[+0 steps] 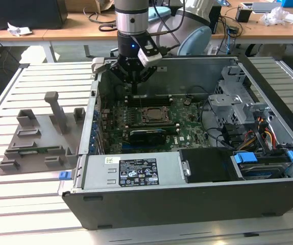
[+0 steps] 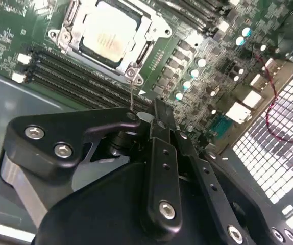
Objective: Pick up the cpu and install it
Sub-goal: 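Install the first cpu locking lever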
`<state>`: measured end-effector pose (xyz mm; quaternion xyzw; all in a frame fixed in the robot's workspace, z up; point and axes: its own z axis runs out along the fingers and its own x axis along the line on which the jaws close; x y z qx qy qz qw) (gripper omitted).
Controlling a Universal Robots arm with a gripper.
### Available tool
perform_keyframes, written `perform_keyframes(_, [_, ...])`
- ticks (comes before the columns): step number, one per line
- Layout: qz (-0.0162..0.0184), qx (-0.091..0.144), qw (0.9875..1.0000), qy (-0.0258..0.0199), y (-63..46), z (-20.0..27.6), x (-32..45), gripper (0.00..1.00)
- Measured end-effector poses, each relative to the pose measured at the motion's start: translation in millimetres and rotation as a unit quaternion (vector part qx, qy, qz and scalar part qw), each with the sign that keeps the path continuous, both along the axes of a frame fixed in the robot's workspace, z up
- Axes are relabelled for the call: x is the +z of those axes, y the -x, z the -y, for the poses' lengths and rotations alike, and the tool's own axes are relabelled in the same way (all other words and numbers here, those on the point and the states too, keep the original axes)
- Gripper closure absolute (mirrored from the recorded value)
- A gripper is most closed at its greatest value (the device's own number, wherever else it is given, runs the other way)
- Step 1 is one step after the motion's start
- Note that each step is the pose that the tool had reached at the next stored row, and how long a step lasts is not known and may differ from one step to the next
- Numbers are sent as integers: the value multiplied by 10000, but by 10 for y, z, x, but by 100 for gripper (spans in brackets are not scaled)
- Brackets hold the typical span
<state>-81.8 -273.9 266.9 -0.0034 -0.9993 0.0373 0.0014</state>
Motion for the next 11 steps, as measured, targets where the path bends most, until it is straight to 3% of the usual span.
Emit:
perform_keyframes(1, [0,1,10000,-1,2,-47,-6,89])
perform_keyframes(3, [0,0,10000,-2,-2,-70,-6,89])
perform_keyframes(11, [-6,1,10000,-1,-202,-71,-7,89])
